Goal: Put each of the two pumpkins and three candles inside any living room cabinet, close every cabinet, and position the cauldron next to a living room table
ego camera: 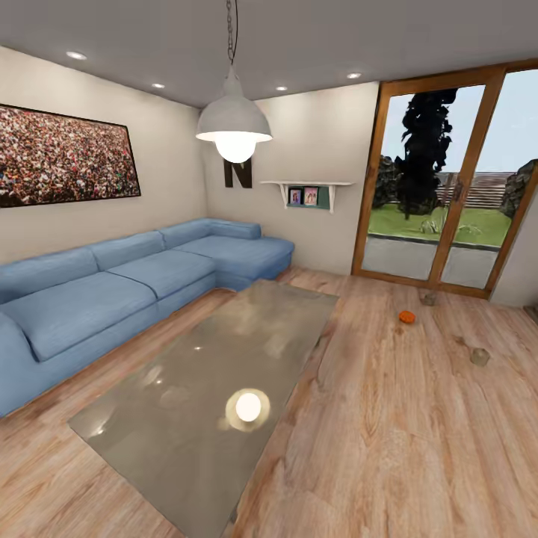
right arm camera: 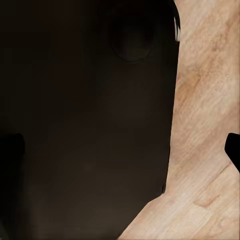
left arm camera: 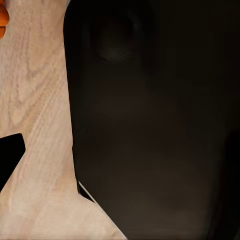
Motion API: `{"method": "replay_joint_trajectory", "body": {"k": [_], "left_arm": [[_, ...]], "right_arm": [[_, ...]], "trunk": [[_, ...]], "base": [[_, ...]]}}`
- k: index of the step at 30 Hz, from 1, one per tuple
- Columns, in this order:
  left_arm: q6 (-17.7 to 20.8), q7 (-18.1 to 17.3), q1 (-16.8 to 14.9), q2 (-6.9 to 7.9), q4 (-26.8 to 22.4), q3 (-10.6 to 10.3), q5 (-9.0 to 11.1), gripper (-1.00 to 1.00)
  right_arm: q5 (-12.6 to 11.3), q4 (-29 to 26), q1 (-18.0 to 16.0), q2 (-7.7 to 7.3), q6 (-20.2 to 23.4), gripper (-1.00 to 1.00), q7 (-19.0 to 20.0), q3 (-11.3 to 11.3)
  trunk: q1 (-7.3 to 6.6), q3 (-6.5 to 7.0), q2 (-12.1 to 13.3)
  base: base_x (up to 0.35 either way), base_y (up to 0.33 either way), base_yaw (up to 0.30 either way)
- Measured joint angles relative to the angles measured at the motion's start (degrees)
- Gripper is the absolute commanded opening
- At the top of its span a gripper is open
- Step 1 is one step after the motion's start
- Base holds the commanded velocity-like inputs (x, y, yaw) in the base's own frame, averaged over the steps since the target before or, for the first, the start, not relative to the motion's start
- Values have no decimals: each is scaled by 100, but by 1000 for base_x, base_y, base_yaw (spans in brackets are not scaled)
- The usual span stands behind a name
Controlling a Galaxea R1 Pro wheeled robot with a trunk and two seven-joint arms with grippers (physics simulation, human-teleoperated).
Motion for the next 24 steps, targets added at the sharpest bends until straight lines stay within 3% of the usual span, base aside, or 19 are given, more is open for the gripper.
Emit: {"method": "replay_joint_trajectory", "body": {"k": [10,24], "left_arm": [[26,-18,-8,-162,-18,12,-8,100],[21,-18,-8,-176,-18,30,-9,100]], "right_arm": [[18,4,-8,191,54,100,-16,10],[-14,5,-8,211,42,100,-18,4]], "trunk": [[0,0,-1],[0,0,-1]], "base": [[-14,0,0],[-1,0,0]]}}
